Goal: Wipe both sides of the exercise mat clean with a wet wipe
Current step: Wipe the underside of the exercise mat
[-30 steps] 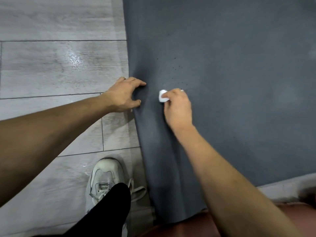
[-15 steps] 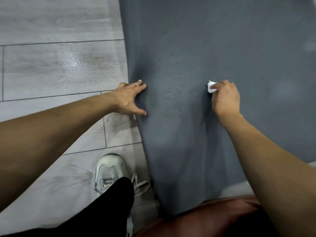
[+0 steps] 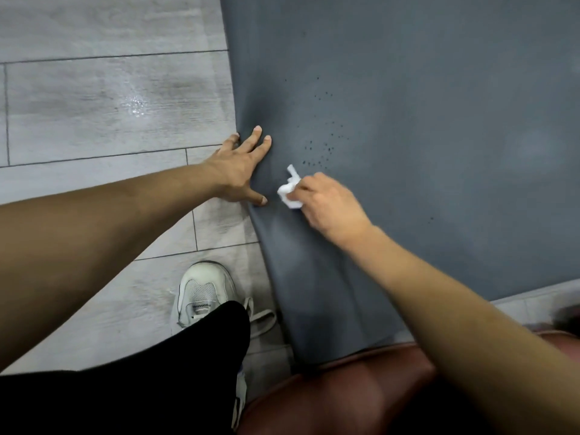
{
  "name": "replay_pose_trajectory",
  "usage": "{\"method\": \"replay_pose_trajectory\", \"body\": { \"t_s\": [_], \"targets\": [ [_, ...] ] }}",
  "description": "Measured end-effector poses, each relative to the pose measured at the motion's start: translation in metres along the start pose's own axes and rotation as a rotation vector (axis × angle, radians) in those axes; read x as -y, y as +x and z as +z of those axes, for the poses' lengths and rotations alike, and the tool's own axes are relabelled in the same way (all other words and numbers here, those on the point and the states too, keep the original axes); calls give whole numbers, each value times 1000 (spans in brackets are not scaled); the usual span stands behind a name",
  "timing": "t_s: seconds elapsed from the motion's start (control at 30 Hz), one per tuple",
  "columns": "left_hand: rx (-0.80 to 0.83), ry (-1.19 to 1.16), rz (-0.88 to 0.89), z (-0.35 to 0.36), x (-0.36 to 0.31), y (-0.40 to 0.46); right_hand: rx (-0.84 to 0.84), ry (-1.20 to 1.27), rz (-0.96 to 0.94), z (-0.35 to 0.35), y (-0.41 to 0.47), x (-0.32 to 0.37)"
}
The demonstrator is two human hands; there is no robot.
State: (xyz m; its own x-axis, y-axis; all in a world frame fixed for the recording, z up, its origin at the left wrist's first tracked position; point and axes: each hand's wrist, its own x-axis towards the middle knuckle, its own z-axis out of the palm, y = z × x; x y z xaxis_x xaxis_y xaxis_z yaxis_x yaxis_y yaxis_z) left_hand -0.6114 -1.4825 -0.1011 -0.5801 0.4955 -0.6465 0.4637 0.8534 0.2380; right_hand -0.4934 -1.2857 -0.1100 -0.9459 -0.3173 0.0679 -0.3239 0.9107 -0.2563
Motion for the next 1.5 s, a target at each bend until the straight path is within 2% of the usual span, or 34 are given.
{"method": "replay_pose_trajectory", "body": {
  "t_s": [0.03,0.1,0.17,0.2,0.23,0.3,0.4,0.47,0.53,0.6,0.7,0.77,0.83,0.97,1.07,1.13,1.27,1.33,1.43,1.47,1.5],
  "targets": [
    [0,0,2,0,0,1,-19,-70,69,-4,-2,-23],
    [-3,7,-4,1,0,3,-50,-121,380,-16,-11,-63],
    [-14,34,-13,5,0,4,-98,-55,663,-19,-19,-78],
    [-22,46,-15,7,-1,4,-139,-12,722,-17,-17,-69],
    [-29,50,-16,8,-1,4,-183,35,715,-12,-13,-50],
    [-39,50,-15,8,-2,3,-228,145,553,4,-4,0],
    [-44,76,-13,7,-3,0,-60,86,106,20,-1,51],
    [-46,91,-10,7,-2,-1,12,9,-137,16,5,36],
    [-41,88,-10,5,-3,-1,41,-94,-286,6,16,3],
    [-40,76,-12,4,-4,-3,59,-178,-205,-8,30,-30],
    [-39,60,-12,3,-5,-4,53,-160,294,-22,42,-64],
    [-41,61,-19,4,-6,-5,12,-47,504,-23,43,-51],
    [-47,51,-18,4,-8,-6,22,74,447,-16,32,-9],
    [-53,34,-11,4,-5,-8,157,316,165,-2,-21,77],
    [-58,33,-17,4,-6,-8,274,368,-64,4,-68,87],
    [-71,42,-31,4,-7,-10,313,340,-147,2,-96,81],
    [-229,175,-46,9,-21,-21,228,242,-311,-22,-96,75],
    [-341,217,-31,18,-30,-31,53,168,-200,-33,-59,62],
    [-470,151,3,33,-36,-51,-254,87,116,-35,2,30],
    [-486,122,25,38,-38,-57,-268,56,211,-31,14,18],
    [-483,86,46,42,-40,-63,-207,50,304,-25,20,8]
  ]
}}
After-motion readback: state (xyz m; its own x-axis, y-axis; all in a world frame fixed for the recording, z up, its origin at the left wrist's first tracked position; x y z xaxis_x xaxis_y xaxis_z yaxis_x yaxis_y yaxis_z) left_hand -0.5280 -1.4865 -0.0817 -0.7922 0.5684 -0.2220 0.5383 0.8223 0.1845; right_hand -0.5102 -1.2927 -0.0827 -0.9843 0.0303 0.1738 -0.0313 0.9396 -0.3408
